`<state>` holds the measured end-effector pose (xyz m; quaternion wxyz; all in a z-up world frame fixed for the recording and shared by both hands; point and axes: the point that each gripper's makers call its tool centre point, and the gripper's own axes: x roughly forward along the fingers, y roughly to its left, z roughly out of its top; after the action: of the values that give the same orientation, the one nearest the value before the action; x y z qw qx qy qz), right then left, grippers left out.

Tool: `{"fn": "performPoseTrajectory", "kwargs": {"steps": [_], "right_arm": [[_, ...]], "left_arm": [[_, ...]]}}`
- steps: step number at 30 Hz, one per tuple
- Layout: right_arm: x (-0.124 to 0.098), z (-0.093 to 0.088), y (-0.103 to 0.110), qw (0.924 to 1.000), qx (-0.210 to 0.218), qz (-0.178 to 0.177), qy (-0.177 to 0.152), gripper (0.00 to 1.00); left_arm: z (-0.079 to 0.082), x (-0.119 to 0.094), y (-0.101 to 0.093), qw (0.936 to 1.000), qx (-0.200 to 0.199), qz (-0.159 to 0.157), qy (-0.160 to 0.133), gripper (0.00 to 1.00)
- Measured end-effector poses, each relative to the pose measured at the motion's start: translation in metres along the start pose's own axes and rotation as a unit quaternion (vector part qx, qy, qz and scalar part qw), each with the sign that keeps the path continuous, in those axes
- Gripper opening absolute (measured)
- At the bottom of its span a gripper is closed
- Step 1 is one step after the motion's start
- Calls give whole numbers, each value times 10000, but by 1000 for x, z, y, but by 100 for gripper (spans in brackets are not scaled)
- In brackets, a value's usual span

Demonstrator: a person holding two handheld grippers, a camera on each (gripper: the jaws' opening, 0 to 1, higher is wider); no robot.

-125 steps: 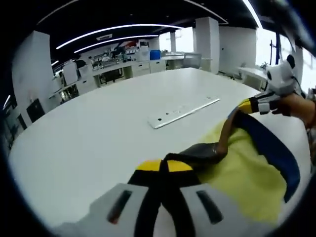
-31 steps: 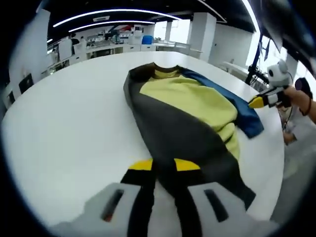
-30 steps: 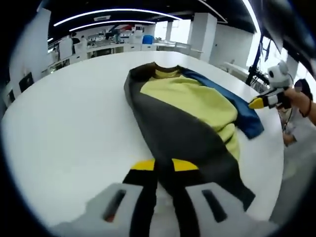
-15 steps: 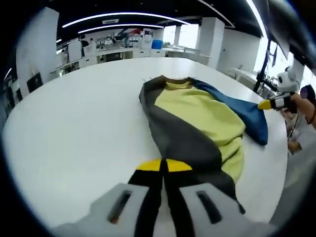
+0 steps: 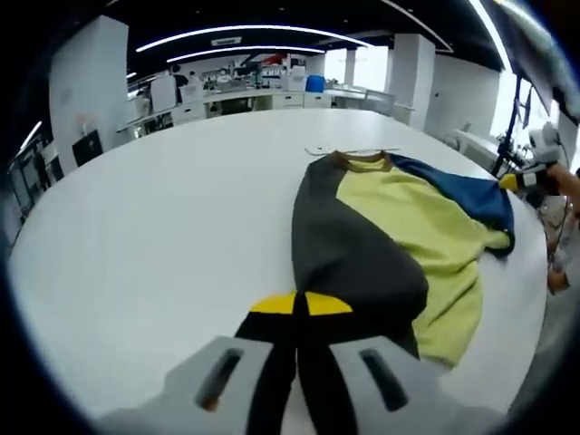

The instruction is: Fold the garment on the visible template until the final outline fits inside the template.

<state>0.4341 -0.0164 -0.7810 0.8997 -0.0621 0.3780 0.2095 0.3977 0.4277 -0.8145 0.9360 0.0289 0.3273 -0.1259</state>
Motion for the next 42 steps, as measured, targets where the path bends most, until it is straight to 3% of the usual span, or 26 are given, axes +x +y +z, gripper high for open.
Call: {"fn": "performPoseTrajectory", "kwargs": {"steps": [5, 6, 9, 16, 19, 23, 27, 33, 42], "right_arm": [[7, 4, -17, 9998, -97, -151, 97, 0], [8, 2, -27, 9990, -120, -334, 255, 0], [15, 8, -43, 9982, -212, -498, 267, 0], [28, 5, -74, 9941, -334, -909, 494, 0], [32, 3, -92, 9877, -681, -1261, 631, 0], [42, 8, -111, 9848, -729, -1448, 616, 0], [49, 11, -122, 9825, -874, -1542, 571, 0], [67, 11, -132, 9820, -872, -1576, 573, 0], [71, 15, -142, 9788, -941, -1728, 560, 0]], "left_arm": [[2, 7, 9, 9999, 73, 69, 4, 0], [2, 10, 15, 9997, 197, 130, 53, 0], [1, 11, 20, 9991, 336, 205, 126, 0], [-6, 22, 44, 9987, 168, 438, 208, 0], [-5, 26, 58, 9975, 309, 602, 199, 0], [-5, 32, 71, 9972, 248, 682, 199, 0], [-6, 33, 75, 9970, 88, 749, 149, 0], [1, 37, 93, 9938, 341, 1034, 233, 0], [7, 38, 123, 9907, 368, 1269, 322, 0]]}}
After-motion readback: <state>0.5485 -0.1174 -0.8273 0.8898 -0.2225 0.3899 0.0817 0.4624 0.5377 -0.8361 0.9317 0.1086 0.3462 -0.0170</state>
